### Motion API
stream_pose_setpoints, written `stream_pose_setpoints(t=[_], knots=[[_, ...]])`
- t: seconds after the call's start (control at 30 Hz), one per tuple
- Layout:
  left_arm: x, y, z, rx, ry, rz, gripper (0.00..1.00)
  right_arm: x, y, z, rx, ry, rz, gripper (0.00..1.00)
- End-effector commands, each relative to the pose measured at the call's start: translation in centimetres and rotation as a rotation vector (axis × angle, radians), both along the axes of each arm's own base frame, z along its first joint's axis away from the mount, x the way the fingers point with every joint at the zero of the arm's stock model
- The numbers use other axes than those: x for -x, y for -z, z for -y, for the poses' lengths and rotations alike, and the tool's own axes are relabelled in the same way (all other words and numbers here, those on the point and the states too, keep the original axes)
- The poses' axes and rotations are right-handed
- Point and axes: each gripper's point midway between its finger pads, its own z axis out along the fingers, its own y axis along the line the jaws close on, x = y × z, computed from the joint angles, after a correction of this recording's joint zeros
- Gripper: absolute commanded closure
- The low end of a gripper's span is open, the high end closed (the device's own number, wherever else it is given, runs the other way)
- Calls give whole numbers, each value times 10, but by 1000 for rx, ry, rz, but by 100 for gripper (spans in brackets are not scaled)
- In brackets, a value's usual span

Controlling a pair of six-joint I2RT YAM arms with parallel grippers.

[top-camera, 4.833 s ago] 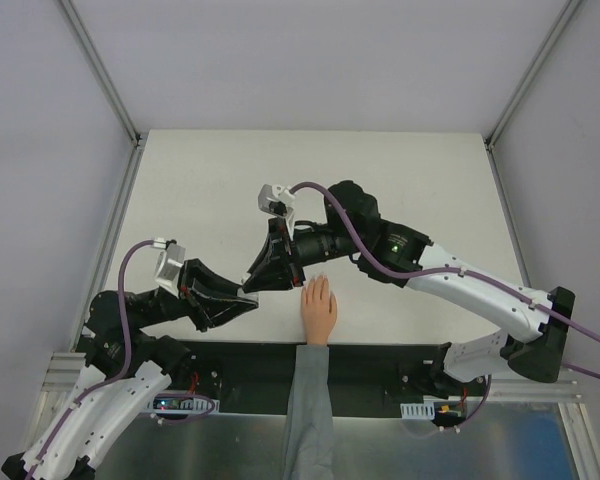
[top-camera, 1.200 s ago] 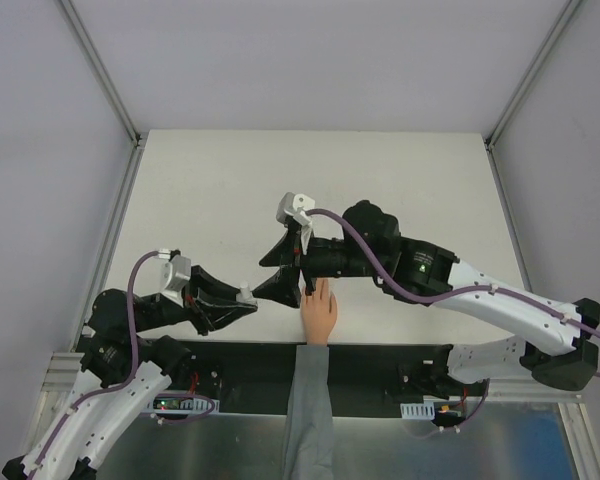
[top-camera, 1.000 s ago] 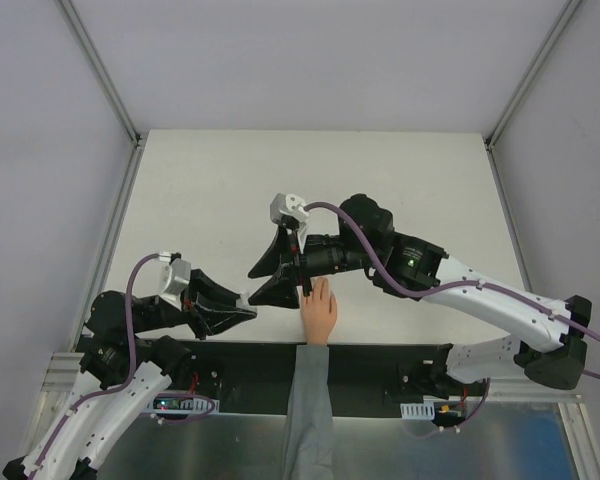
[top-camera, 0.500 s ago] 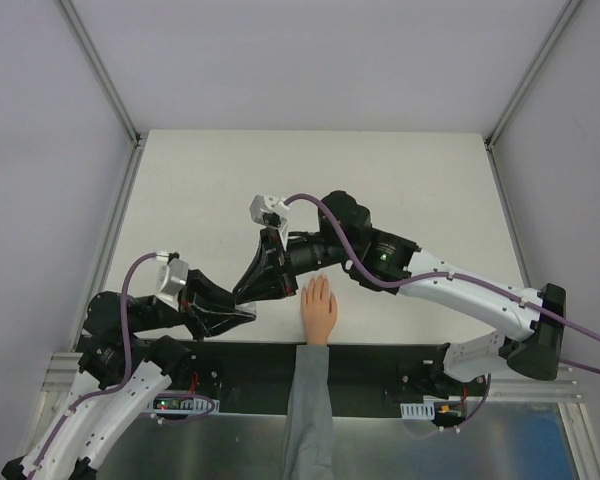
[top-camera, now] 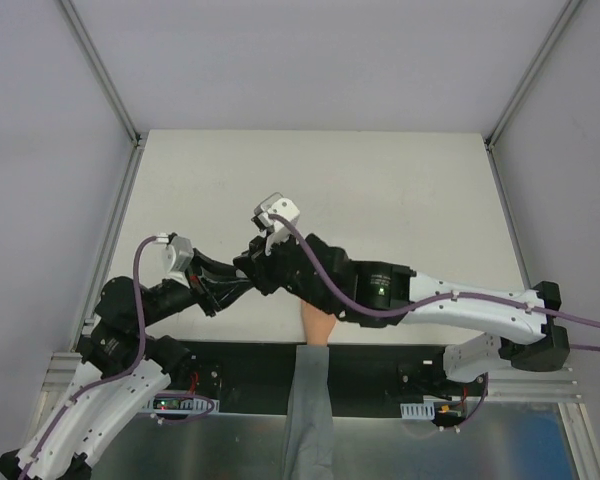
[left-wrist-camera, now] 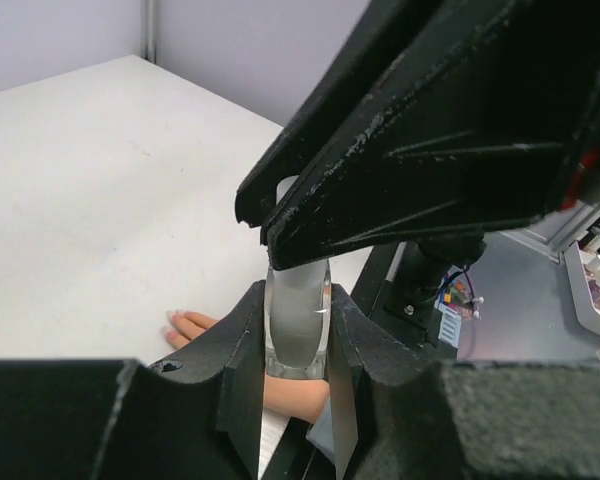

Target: Paint the nails

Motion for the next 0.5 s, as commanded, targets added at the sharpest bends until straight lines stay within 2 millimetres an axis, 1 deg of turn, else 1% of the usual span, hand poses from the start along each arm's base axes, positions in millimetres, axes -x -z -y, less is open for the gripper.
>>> stream_pose_setpoints(t=[0.0, 0.03, 0.07, 0.1, 0.13, 0.17, 0.2, 0.23, 0.27, 0.3, 0.33, 0.37, 0.4, 0.43, 0.47], knots=[[-49, -20, -18, 13, -249, 24, 100, -8, 14, 34, 130, 363, 94, 99], [-51, -14, -15, 6, -241, 0, 100, -6, 15, 29, 145, 353, 98, 99], [-50, -12, -13, 6, -228, -11, 100, -5, 10, 25, 147, 342, 97, 99], [-49, -10, -12, 5, -220, -18, 100, 0, 13, 18, 150, 292, 83, 99], [-45, -8, -11, 7, -208, -15, 100, 2, 13, 13, 143, 254, 80, 99], [-40, -8, -9, 8, -182, -8, 100, 5, 5, 5, 91, 214, 75, 98], [-35, -9, -9, 14, -165, 3, 100, 16, 8, -1, 93, 112, 71, 96], [-31, -7, -8, 11, -144, 6, 100, 15, 7, -2, 81, 76, 68, 90], [-23, -7, -5, 9, -102, 13, 100, 16, 4, -4, 65, 39, 64, 85], [-15, -9, -4, 12, -68, 27, 100, 26, 5, -8, 69, -52, 53, 76], [-10, -9, -2, 12, -39, 32, 100, 22, 0, -4, 63, -83, 62, 71], [-4, -9, 0, 15, -8, 32, 100, 25, -1, -4, 63, -125, 64, 66], [9, -7, 4, 12, 58, 39, 100, 40, 0, -6, 61, -239, 55, 54], [14, -7, 5, 14, 86, 40, 100, 37, -4, 0, 49, -279, 52, 47], [21, -7, 7, 14, 122, 37, 100, 42, -5, 1, 42, -343, 44, 42]])
